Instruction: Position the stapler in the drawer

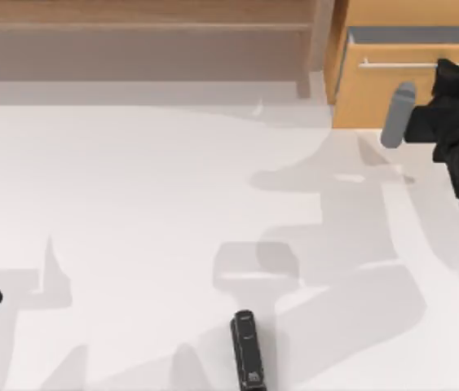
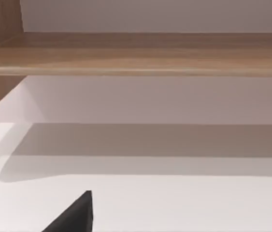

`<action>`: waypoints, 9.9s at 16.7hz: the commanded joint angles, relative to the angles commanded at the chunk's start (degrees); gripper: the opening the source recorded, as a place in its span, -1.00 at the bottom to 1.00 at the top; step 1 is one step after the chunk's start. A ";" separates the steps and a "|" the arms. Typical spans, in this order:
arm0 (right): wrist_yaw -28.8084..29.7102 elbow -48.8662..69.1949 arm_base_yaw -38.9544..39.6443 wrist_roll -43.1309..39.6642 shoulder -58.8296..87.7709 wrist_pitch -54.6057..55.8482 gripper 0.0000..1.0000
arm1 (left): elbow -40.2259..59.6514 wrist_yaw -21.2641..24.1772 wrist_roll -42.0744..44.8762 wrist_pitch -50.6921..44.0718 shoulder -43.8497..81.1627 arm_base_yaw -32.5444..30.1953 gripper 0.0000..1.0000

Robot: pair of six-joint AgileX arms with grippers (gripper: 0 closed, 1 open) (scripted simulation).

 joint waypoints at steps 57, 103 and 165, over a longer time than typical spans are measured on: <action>7.43 -33.61 7.59 0.06 -11.68 22.53 1.00 | 0.00 0.00 0.00 0.00 0.00 0.00 1.00; -12.90 38.63 44.81 136.45 -12.06 -139.21 1.00 | 0.00 0.00 0.00 0.00 0.00 0.00 1.00; -4.58 64.61 12.05 108.87 -10.18 -141.36 -1.00 | 0.00 0.00 0.00 0.00 0.00 0.00 1.00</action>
